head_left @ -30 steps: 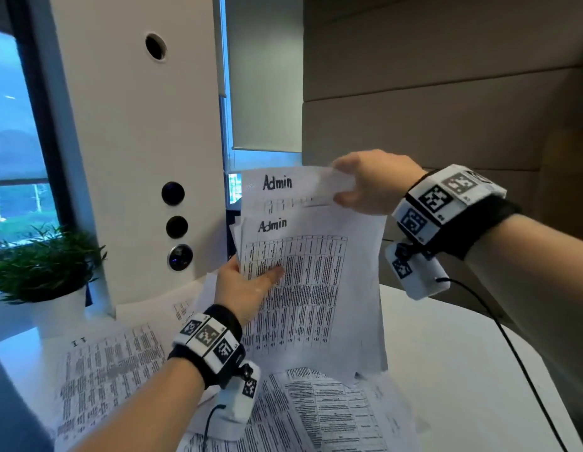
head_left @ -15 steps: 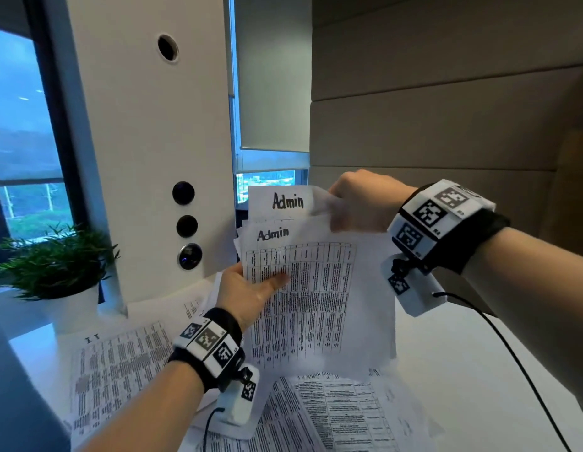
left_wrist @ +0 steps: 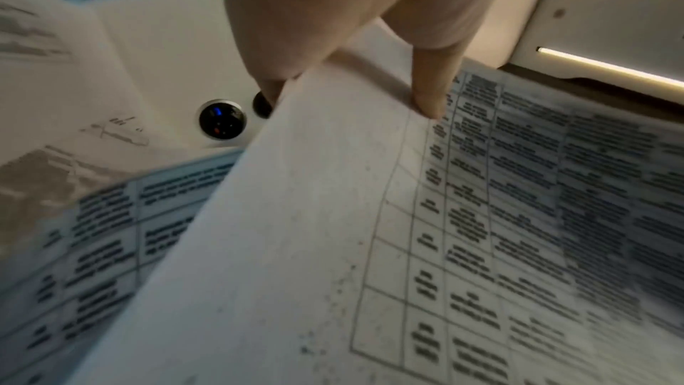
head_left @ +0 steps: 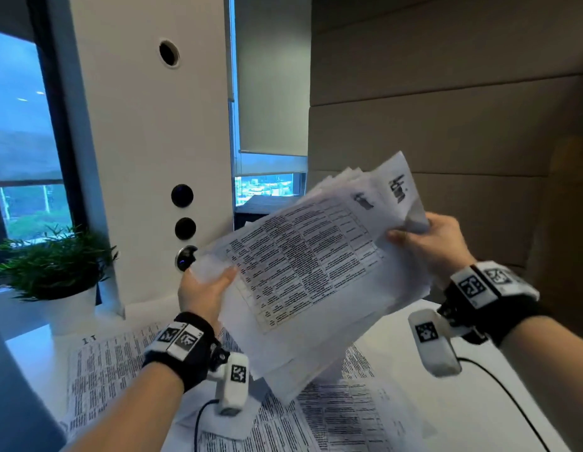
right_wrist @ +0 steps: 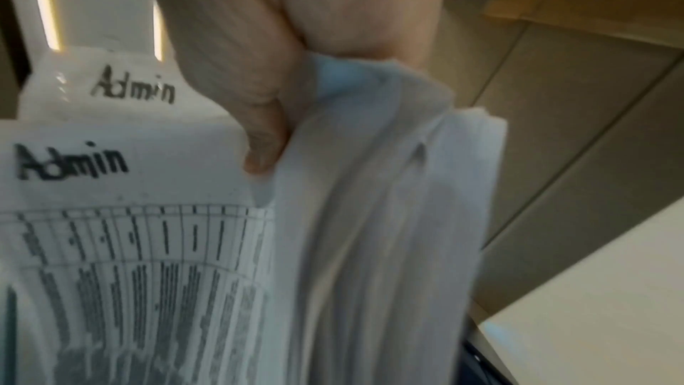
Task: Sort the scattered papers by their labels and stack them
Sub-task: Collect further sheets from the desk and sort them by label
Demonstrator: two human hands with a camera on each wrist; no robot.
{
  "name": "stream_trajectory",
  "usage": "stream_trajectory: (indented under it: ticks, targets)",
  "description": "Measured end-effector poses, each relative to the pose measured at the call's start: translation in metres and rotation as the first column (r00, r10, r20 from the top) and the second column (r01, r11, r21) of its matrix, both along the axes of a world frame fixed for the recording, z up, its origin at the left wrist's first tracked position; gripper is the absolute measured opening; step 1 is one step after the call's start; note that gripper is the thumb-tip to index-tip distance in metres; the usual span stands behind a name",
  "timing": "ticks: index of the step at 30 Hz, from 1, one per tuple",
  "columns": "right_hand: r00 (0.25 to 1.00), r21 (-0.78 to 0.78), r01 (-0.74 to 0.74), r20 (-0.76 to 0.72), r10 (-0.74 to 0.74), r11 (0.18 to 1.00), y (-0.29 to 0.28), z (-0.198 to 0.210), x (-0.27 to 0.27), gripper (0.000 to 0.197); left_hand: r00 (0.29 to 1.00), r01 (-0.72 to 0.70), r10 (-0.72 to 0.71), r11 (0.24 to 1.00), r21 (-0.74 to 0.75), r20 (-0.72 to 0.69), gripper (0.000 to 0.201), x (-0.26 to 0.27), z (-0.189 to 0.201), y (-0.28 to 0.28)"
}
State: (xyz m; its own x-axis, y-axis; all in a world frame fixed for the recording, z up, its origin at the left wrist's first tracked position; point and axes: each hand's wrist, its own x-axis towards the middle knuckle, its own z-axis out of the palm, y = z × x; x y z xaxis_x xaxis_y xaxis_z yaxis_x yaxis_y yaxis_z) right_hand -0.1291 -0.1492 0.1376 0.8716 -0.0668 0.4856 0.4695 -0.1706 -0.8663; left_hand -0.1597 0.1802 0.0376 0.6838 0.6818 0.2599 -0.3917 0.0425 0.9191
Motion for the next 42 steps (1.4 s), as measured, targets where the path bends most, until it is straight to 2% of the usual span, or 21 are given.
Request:
stream_trajectory:
  ticks: [1, 3, 6, 8, 11, 15, 19, 22, 24, 26, 28, 30, 32, 33, 37, 39, 42]
  targets:
    - [1.000, 0.067, 0.000, 0.001, -0.001, 0.998, 0.000, -0.009, 0.001, 0.014, 0.998, -0.065, 0.065, 0.996, 0.054, -0.005, 0.050, -0.005, 0.004, -0.001]
    - [0.999, 0.150, 0.015, 0.031, -0.020, 0.989, 0.000, -0.025, 0.002, 0.016, 0.983, -0.179, 0.169, 0.974, 0.140, 0.078, 0.036, -0.011, 0.017, -0.003]
    - [0.998, 0.241, -0.026, 0.063, 0.012, 0.970, 0.002, -0.049, -0.001, 0.016, 0.941, -0.279, 0.226, 0.939, 0.201, 0.251, 0.037, -0.020, 0.035, -0.012]
    - [0.997, 0.239, -0.062, 0.054, 0.050, 0.969, 0.002, -0.071, -0.002, 0.017, 0.937, -0.292, 0.218, 0.918, 0.270, 0.272, 0.038, -0.025, 0.033, -0.020]
    - [0.996, 0.122, -0.069, -0.042, 0.074, 0.990, 0.000, -0.110, -0.006, 0.019, 0.973, -0.179, 0.115, 0.923, 0.341, 0.201, 0.032, -0.034, 0.006, -0.033]
    - [0.960, 0.066, -0.160, -0.221, 0.171, 0.985, -0.006, -0.143, -0.013, 0.024, 0.996, 0.053, -0.076, 0.931, 0.360, 0.048, 0.039, -0.035, -0.029, -0.035]
    - [0.965, 0.025, -0.082, -0.246, 0.085, 0.996, -0.016, -0.150, -0.006, 0.022, 0.971, 0.230, -0.194, 0.908, 0.351, -0.137, 0.038, -0.027, -0.040, -0.023]
    - [0.972, 0.037, -0.002, -0.236, 0.010, 0.999, -0.021, -0.151, 0.000, 0.018, 0.956, 0.244, -0.154, 0.892, 0.381, -0.251, 0.042, -0.022, -0.046, -0.016]
    - [0.971, 0.052, 0.032, -0.238, -0.019, 0.998, -0.025, -0.155, 0.005, 0.017, 0.956, 0.227, -0.132, 0.898, 0.377, -0.262, 0.040, -0.022, -0.049, -0.012]
    - [0.967, 0.069, 0.053, -0.254, -0.033, 0.996, -0.030, -0.161, 0.010, 0.014, 0.944, 0.275, -0.179, 0.891, 0.361, -0.277, 0.038, -0.023, -0.049, -0.006]
    - [0.962, 0.101, 0.071, -0.272, -0.041, 0.992, -0.036, -0.168, 0.014, 0.012, 0.900, 0.399, -0.287, 0.845, 0.355, -0.328, 0.039, -0.024, -0.050, 0.000]
    - [0.961, 0.130, 0.078, -0.275, -0.039, 0.988, -0.040, -0.173, 0.016, 0.013, 0.811, 0.544, -0.385, 0.775, 0.323, -0.440, 0.043, -0.024, -0.053, 0.005]
    - [0.959, 0.149, 0.074, -0.280, -0.030, 0.986, -0.042, -0.175, 0.018, 0.015, 0.728, 0.634, -0.389, 0.696, 0.338, -0.565, 0.049, -0.021, -0.057, 0.010]
    - [0.960, 0.154, 0.067, -0.279, -0.022, 0.986, -0.042, -0.176, 0.019, 0.016, 0.720, 0.637, -0.348, 0.674, 0.374, -0.600, 0.050, -0.019, -0.059, 0.012]
    - [0.964, 0.143, 0.041, -0.265, -0.002, 0.989, -0.044, -0.174, 0.022, 0.018, 0.830, 0.487, -0.196, 0.713, 0.504, -0.523, 0.035, -0.019, -0.043, 0.017]
    - [0.966, 0.144, 0.037, -0.259, 0.002, 0.989, -0.044, -0.173, 0.023, 0.016, 0.872, 0.452, -0.226, 0.711, 0.538, -0.435, 0.034, -0.023, -0.024, 0.015]
    - [0.970, 0.155, 0.031, -0.245, 0.008, 0.987, -0.044, -0.171, 0.023, 0.016, 0.882, 0.461, -0.296, 0.708, 0.535, -0.368, 0.050, -0.032, 0.005, 0.009]
